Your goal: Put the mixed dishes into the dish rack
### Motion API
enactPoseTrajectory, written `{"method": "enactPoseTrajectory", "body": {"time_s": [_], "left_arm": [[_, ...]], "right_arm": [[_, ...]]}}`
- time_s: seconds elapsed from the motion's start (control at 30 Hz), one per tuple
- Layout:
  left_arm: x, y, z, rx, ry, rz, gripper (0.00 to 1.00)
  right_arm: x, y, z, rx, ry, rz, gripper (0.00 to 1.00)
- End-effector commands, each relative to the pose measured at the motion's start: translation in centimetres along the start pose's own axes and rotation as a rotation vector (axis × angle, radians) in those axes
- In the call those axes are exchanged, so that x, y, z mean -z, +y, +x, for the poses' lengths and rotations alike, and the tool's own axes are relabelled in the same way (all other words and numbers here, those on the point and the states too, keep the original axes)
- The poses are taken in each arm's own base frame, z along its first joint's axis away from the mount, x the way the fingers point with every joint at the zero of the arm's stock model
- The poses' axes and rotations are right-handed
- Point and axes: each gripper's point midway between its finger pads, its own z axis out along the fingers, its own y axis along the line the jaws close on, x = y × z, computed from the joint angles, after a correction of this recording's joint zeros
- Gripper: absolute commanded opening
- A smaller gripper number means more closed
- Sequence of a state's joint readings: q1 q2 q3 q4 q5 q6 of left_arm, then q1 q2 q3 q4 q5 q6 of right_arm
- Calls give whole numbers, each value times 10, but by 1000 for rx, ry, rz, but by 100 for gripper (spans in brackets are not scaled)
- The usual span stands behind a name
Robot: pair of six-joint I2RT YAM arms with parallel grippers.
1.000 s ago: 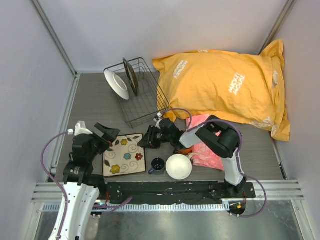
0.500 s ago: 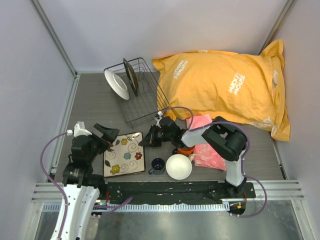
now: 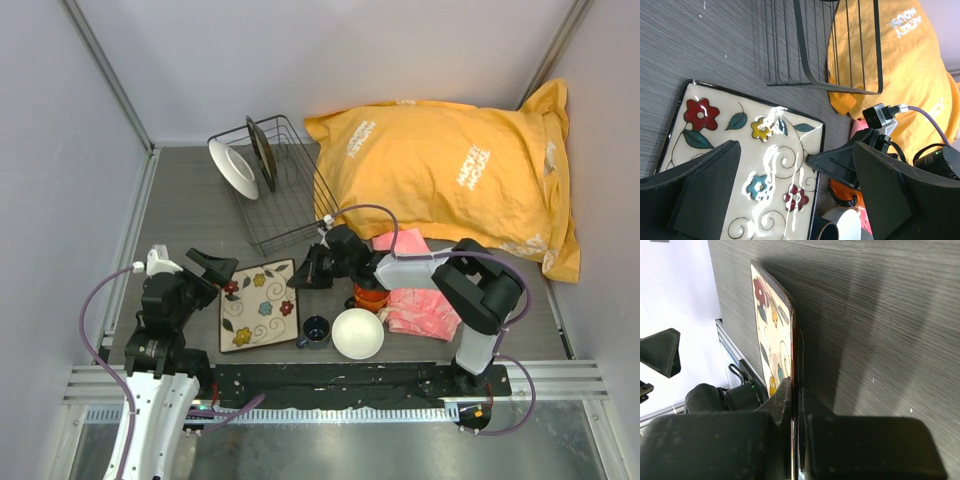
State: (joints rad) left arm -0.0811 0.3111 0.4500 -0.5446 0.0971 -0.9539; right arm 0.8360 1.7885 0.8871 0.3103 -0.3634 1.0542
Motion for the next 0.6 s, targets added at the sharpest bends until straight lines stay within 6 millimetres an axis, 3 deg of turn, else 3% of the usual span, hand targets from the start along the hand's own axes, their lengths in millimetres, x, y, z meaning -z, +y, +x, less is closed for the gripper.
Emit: {"method": "enactPoseTrajectory", "body": {"time_s": [0.0,0.57], "left_arm": [[4,-7,-8,-22,-30,18,100],[5,-7,-15,-59,-45,-1,100]], "right_arm": [[28,69,-22,76,-55,-200,1],[84,131,-37,132,-79,-360,1]]}}
